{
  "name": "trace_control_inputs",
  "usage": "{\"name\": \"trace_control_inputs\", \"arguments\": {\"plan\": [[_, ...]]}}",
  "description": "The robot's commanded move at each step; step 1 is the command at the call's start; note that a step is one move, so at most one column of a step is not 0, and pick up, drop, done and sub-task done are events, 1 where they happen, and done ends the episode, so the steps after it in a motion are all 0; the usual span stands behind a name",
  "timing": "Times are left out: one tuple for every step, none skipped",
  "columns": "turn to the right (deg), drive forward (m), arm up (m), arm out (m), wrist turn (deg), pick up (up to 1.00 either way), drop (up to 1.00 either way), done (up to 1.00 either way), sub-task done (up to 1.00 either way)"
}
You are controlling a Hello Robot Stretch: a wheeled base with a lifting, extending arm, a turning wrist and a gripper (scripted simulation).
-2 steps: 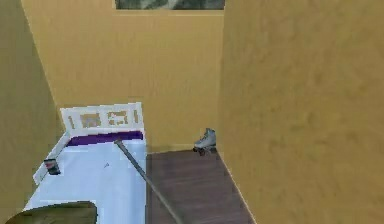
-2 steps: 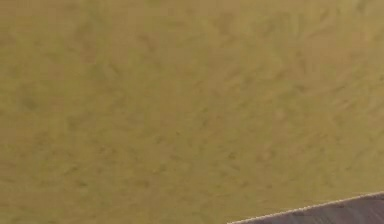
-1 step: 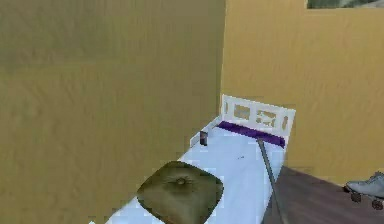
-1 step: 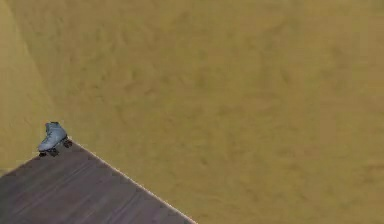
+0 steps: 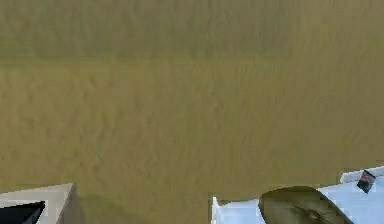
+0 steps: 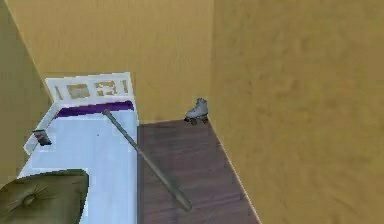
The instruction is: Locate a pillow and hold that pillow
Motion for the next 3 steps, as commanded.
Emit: {"name": "trace_control_inputs", "arguments": {"plan": [[-45.0, 0.00, 0.00, 0.00, 0.0, 0.00, 0.00, 0.00, 0.00], [0.0, 0.00, 0.50, 0.00, 0.0, 0.00, 0.00, 0.00, 0.00], [0.0, 0.00, 0.04, 0.00, 0.0, 0.00, 0.00, 0.00, 0.00]]}}
